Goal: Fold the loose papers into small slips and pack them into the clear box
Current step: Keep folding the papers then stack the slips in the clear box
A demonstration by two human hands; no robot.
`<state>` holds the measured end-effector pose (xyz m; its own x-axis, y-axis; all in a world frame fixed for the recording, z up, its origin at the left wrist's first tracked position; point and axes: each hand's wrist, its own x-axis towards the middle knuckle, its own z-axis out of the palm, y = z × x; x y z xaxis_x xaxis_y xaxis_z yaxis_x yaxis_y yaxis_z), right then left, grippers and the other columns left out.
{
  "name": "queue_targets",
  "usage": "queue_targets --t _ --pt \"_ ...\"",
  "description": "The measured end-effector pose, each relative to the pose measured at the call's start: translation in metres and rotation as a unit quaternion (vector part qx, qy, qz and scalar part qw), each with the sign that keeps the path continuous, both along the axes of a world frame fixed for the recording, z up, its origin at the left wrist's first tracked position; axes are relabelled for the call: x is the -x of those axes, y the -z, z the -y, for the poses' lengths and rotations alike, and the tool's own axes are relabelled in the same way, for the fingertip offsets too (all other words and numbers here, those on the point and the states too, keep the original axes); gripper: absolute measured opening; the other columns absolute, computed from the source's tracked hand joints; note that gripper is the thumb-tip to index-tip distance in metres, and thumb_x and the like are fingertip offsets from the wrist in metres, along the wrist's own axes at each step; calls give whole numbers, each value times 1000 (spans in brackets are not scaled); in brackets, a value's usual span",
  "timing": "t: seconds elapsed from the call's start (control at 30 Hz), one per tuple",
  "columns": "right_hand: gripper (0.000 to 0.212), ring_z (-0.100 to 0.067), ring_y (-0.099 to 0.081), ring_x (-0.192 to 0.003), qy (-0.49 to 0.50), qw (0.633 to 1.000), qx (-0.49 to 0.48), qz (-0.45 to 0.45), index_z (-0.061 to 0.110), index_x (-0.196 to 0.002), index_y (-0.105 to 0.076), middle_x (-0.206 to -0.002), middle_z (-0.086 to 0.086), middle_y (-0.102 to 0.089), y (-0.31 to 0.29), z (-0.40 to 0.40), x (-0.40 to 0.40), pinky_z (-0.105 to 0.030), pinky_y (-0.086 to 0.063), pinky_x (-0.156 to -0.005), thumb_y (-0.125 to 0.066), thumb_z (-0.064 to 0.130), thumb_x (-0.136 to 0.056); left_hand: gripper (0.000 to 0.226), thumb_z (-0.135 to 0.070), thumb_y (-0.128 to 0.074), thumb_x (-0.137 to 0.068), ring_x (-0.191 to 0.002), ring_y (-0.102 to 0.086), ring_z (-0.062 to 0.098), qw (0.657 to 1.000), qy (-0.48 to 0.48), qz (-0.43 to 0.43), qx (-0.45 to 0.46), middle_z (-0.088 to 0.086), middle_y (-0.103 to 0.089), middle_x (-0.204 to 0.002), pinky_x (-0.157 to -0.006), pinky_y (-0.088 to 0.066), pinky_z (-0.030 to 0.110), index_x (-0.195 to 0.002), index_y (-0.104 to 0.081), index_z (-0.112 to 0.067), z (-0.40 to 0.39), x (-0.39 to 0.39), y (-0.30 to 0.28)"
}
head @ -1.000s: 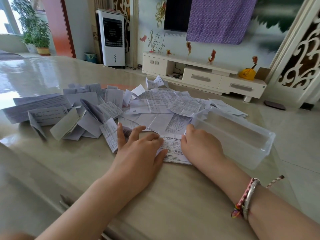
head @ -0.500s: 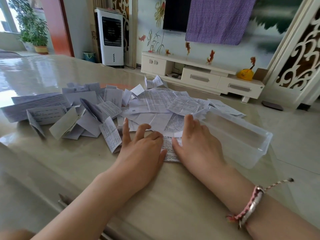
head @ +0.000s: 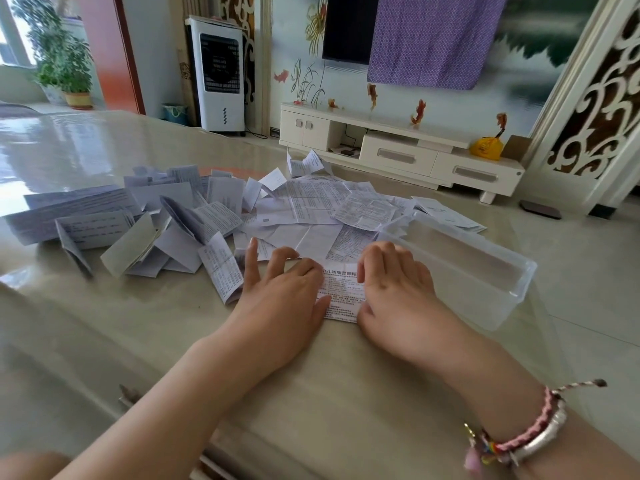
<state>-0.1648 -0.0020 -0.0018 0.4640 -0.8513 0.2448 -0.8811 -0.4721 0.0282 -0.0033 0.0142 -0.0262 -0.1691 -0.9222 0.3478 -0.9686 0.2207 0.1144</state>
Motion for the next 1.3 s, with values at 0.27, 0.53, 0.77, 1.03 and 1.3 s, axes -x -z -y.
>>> queue_targets --t 0.27,0.53,0.77,1.03,1.3 --pt "34 -24 -21 -126 12 998 -56 -40 21 -102 -18 -118 -1 -22 -7 0 3 -34 -20 -105 -40 3 -82 38 -51 -35 -97 -137 -16 12 1000 -15 10 -9 -18 -45 -135 -113 18 49 -118 -51 -25 0 8 -3" --pt "36 -23 -27 -119 11 996 -83 -36 18 -103 -25 -111 1 -22 -11 -3 5 -35 -26 -103 -40 -1 -76 41 -49 -34 -99 -137 -14 15 999 24 10 -31 -29 -32 -146 -114 17 48 -137 -42 -36 4 -10 1" --pt "34 -23 -32 -113 27 999 -24 30 19 -99 -24 -111 0 -26 -10 1 6 -31 -28 -93 -43 -1 -78 40 -30 -37 -86 -86 -63 27 991 78 -5 108 -15 -69 -112 -102 -16 46 -105 -72 -26 6 -23 21" --pt "28 -29 -38 -106 -38 991 52 118 11 -101 -42 -112 -10 -41 13 -1 -27 -35 -29 -87 -60 27 -86 84 -47 6 -71 -126 -31 12 999 26 -29 9 -35 -38 -139 -111 17 39 -132 -50 -43 1 -16 10" --pt "31 -25 -27 -118 -13 999 -7 32 16 -112 -30 -123 -3 -26 -1 -6 -19 -34 -24 -98 -49 24 -89 68 -48 -8 -82 -124 -43 23 998 55 -11 5 -26 -49 -136 -110 9 45 -125 -58 -35 -3 -19 8"
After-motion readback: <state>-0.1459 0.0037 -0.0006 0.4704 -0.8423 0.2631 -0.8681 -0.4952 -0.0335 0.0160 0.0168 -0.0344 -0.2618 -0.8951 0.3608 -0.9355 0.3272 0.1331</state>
